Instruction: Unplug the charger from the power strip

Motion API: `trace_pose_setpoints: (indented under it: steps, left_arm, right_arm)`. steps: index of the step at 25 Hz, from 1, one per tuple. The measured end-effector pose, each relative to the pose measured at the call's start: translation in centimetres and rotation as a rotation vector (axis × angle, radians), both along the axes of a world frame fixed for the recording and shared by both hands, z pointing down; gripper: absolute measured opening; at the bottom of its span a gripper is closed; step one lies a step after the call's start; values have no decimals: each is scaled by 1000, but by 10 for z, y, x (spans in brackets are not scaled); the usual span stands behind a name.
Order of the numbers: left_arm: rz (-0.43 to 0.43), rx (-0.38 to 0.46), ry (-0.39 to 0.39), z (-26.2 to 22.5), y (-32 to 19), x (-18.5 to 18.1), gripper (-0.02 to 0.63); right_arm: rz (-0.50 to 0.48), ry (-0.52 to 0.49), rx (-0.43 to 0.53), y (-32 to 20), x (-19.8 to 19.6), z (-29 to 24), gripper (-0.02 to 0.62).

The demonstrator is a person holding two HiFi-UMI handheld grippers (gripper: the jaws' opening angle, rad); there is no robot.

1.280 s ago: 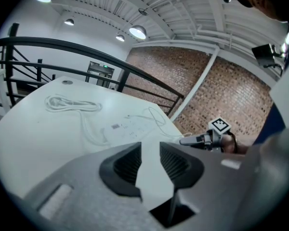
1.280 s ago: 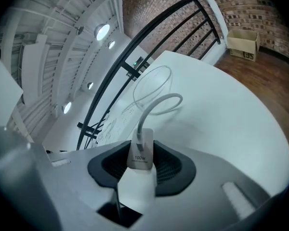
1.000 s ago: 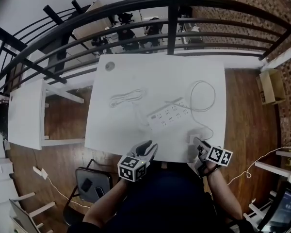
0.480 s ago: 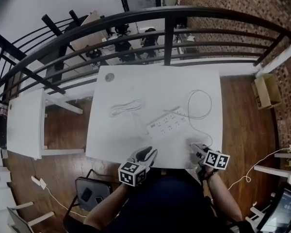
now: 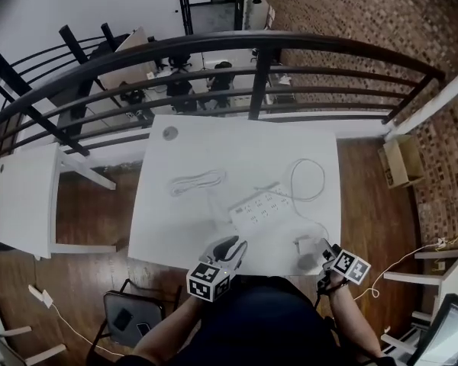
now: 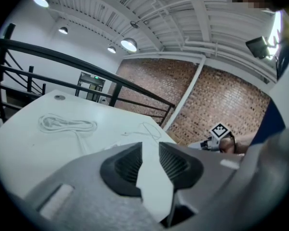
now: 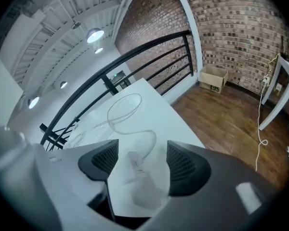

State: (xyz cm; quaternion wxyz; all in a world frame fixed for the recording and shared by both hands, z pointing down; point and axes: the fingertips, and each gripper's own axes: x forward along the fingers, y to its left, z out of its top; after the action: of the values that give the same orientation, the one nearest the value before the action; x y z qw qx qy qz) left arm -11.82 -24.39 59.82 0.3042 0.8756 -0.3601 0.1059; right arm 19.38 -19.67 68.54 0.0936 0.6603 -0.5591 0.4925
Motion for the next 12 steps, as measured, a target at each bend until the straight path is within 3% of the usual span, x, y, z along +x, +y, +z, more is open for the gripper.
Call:
trace_pose_setpoints:
  steps: [7,9,12]
  left_arm:
    - [9,111,98,-16,-4,-22,106]
    - [1,123,108,-19,-4,-34,84]
    - [-24,135,104,-34,4,-50,15]
  right_arm:
    - [86,-83,217,-16,-13,-67,33]
    - [108,-104,230,-19,-28,-79,23]
    - [29,-165,301,-32,-62,-101,12]
